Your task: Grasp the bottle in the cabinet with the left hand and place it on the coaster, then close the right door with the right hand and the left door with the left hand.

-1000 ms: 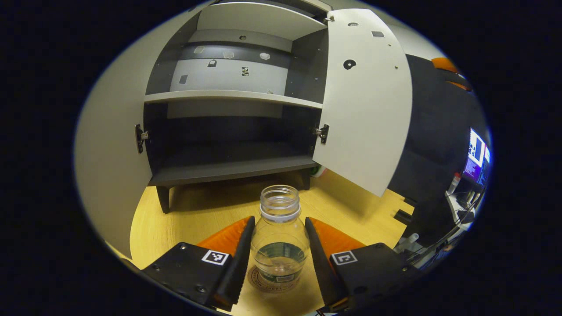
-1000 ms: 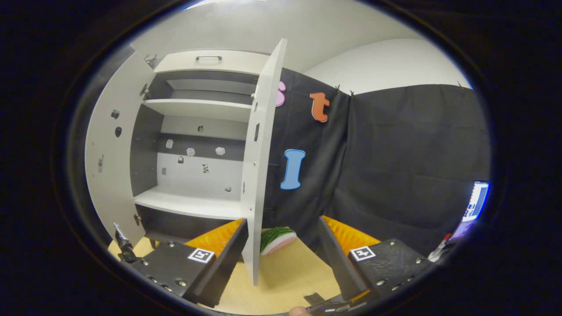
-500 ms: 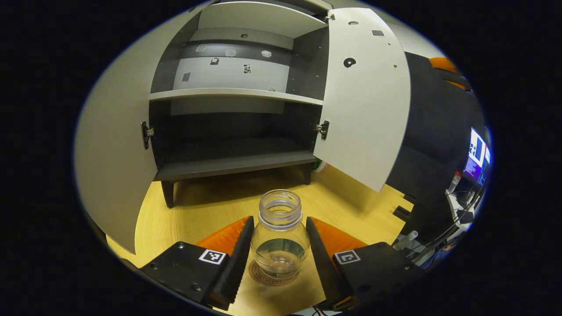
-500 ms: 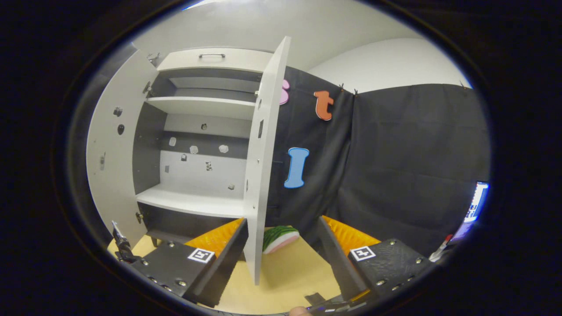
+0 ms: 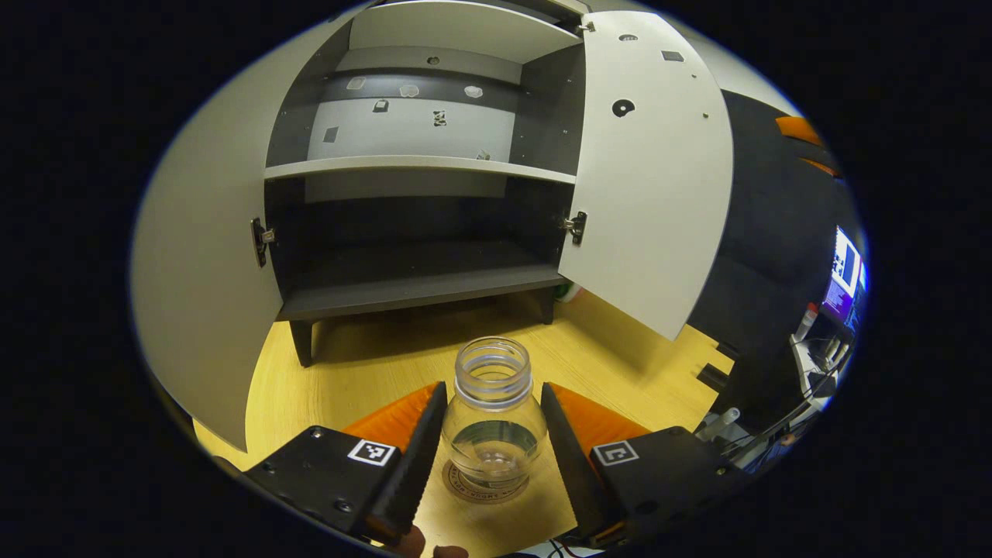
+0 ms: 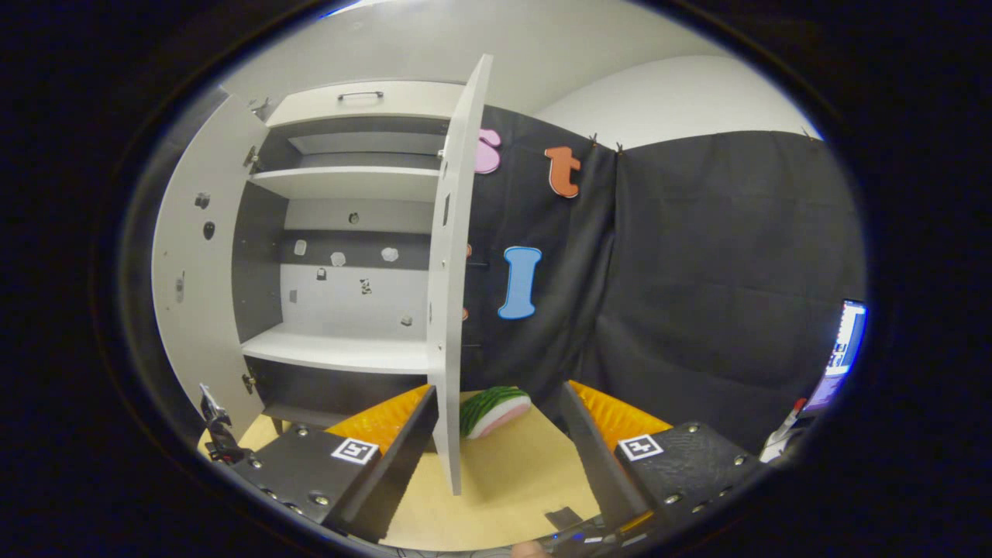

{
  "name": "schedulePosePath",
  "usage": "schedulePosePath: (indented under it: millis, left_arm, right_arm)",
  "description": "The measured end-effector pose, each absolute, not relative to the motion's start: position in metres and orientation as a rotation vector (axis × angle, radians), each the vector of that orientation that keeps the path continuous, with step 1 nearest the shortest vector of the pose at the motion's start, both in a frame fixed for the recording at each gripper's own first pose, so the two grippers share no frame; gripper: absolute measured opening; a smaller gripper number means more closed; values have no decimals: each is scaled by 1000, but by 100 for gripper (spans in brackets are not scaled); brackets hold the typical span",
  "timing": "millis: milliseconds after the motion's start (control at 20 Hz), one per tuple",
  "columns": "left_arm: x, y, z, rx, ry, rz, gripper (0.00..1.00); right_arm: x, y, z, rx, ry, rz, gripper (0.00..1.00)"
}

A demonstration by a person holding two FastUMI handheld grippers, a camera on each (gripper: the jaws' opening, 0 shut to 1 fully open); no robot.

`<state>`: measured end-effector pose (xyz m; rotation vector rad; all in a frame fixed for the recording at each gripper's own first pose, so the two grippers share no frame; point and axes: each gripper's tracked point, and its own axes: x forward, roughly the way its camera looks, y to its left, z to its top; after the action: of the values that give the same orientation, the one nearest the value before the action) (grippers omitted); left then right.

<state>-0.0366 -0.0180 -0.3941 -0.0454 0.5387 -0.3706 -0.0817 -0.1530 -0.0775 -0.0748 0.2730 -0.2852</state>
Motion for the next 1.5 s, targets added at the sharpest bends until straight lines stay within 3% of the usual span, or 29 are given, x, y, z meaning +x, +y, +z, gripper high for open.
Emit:
schedulePosePath:
  millis: [150, 200, 250, 600, 950, 1500]
  left_arm:
    - [-34, -19, -394, -21, 540, -368, 79]
    - [-32, -19, -393, -13, 544, -365, 87]
    - [-33, -20, -395, -15, 553, -368, 83]
    - [-31, -22, -372, -47, 539, -369, 83]
    - [-22, -19, -297, -58, 394, -371, 83]
    - [-15, 3, -132, -78, 97, -232, 83]
  right_arm:
    - [-83, -157, -77, -74, 271, -290, 97]
    - [-83, -158, -77, -73, 269, -292, 97]
    - [-83, -159, -76, -72, 266, -294, 97]
    - [-86, -160, -77, -60, 264, -295, 97]
    - [-80, -158, -80, -41, 259, -279, 97]
    - [-45, -175, -77, -34, 233, -241, 97]
